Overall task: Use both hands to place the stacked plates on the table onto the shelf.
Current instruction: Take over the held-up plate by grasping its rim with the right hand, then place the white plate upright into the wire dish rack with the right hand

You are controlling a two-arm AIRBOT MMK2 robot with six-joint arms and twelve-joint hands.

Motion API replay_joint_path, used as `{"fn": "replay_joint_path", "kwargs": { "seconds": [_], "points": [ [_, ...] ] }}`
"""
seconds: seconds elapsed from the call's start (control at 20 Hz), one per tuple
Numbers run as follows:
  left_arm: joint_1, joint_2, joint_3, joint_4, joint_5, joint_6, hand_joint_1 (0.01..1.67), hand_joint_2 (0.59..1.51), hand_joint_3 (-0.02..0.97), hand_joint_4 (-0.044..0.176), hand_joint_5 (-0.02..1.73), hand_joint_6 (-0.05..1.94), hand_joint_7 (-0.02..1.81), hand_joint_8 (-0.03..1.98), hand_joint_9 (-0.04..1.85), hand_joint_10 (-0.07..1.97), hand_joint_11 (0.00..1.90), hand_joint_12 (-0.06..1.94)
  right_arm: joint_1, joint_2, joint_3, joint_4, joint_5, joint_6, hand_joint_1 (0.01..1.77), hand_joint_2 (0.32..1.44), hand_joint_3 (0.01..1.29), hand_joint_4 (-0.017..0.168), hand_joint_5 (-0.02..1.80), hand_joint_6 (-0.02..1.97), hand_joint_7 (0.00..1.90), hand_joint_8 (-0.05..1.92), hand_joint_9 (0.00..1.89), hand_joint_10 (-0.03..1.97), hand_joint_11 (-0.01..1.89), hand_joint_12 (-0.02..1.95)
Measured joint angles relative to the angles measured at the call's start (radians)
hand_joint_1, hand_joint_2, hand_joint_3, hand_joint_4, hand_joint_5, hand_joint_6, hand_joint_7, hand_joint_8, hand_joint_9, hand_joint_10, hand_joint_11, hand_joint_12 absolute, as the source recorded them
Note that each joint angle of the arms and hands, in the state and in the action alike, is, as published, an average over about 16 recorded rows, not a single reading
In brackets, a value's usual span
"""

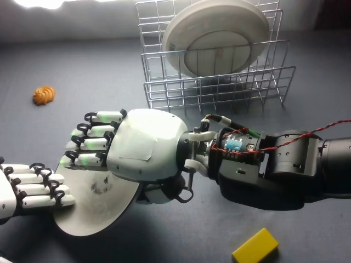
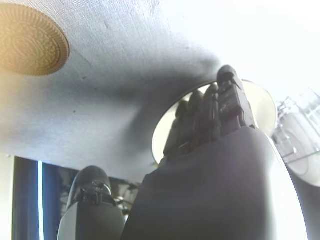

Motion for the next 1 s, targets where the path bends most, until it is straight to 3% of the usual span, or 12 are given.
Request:
{"fn": "replay_joint_path", "kwargs": {
  "seconds": [0.2,0.45,0.75,1.0],
  "points": [
    [0.002,0.0,0.002,-0.005,-0.002,0.0,0.01,1.048,0.01,-0.011,0.03,-0.01,0.02,-0.01,-0.01,-0.04,0.04,0.03,-0.003,-0.004,0.003,-0.001,0.002,0.004,1.18,1.0,0.01,0.002,0.43,0.09,0.43,0.03,0.38,0.1,0.11,1.1],
    [0.006,-0.001,0.005,-0.014,-0.006,0.0,0.01,1.051,0.009,-0.011,0.03,-0.01,0.03,-0.01,0.0,-0.03,0.03,0.03,-0.005,-0.004,0.004,-0.007,0.018,0.008,1.2,1.02,0.01,-0.001,0.59,0.42,0.64,0.24,0.59,0.35,0.32,1.27],
    [-0.002,-0.001,0.011,-0.052,-0.013,-0.001,0.01,1.055,0.009,-0.01,0.04,-0.01,0.04,-0.01,0.0,-0.02,0.03,0.02,-0.007,-0.003,0.004,-0.012,0.039,0.014,1.23,1.01,0.01,0.001,0.76,0.79,0.83,0.57,0.8,0.71,0.63,1.29],
    [-0.047,0.003,0.027,-0.1,-0.019,-0.002,0.01,1.058,0.009,-0.007,0.05,0.0,0.06,-0.01,0.02,-0.01,0.02,0.02,-0.007,-0.004,0.004,-0.012,0.057,0.016,1.24,0.98,0.01,0.001,0.79,1.04,0.88,0.85,0.87,0.99,0.82,1.26]
  ]
}}
